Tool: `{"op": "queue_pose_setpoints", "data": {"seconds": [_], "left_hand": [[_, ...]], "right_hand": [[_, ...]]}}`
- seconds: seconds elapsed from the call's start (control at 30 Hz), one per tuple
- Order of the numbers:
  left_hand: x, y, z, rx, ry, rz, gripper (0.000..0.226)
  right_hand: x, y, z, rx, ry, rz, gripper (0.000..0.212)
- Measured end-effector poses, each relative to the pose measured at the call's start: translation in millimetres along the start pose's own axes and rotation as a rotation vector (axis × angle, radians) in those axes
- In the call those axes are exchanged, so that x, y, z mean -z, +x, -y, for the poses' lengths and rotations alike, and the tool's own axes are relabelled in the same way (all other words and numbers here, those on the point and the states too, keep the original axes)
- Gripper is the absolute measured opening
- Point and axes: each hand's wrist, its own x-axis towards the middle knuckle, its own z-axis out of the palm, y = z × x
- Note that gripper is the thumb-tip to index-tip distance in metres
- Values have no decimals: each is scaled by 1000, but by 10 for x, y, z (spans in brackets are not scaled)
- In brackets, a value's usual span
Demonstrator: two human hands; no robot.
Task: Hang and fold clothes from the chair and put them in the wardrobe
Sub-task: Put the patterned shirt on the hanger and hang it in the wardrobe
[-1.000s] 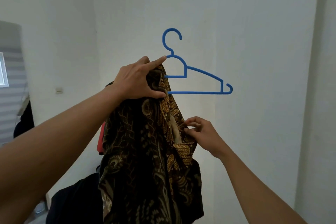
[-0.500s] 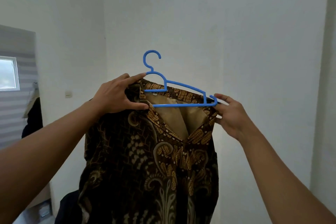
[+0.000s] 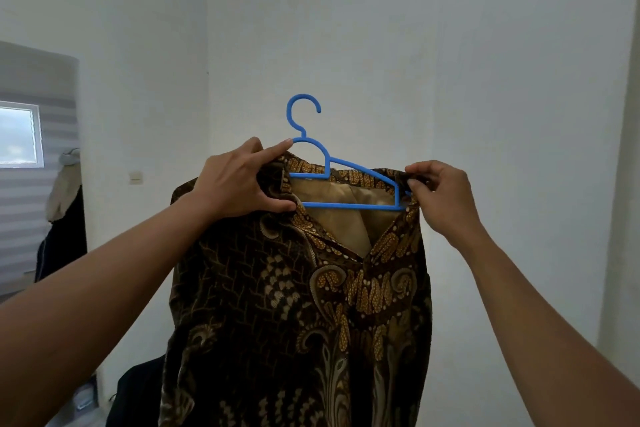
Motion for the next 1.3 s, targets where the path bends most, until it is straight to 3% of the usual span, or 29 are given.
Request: {"op": "queue_pose_setpoints", "data": {"seconds": [0.1, 0.17, 0.23, 0.37, 0.43, 0.53, 0.63, 0.73, 0.9, 1.0, 1.07, 1.17, 1.3], "left_hand": [[-22, 28, -97, -10, 69, -20, 113], [-60, 44, -172, 6, 95, -25, 112], [-78, 61, -233, 56, 49, -38, 112], [-93, 43, -297, 103, -39, -35, 113], [-120, 7, -315, 105, -68, -24, 114], [-155, -22, -341, 91, -117, -35, 109], [-182, -39, -400, 54, -167, -53, 97], [-218, -48, -483, 36, -215, -84, 91], [-237, -76, -601, 73, -259, -221, 87], [-220, -102, -609, 59, -100, -400, 59], [-194, -122, -621, 39, 79, -372, 42], [-121, -184, -537, 42, 210, -269, 34], [-45, -359, -366, 10, 9, -117, 26]], "right_hand": [[-48, -35, 113, 100, -10, -81, 23], [-150, -104, 260, 155, 4, -49, 24], [-322, -227, 385, 189, -28, 83, 25], [-514, -441, 353, 193, -334, 495, 18], [-479, -445, 364, 244, -365, 418, 20], [-422, -308, 443, 501, -412, 77, 37], [-431, -148, 469, 556, -571, 284, 90], [-519, -128, 479, 584, -781, 332, 117], [-603, -165, 540, 516, -929, 345, 129], [-614, -132, 610, 490, -919, 343, 129], [-624, -126, 687, 491, -964, 325, 128], [-597, -164, 732, 469, -1085, 336, 127], [-520, -325, 666, 380, -1135, 418, 131]]}}
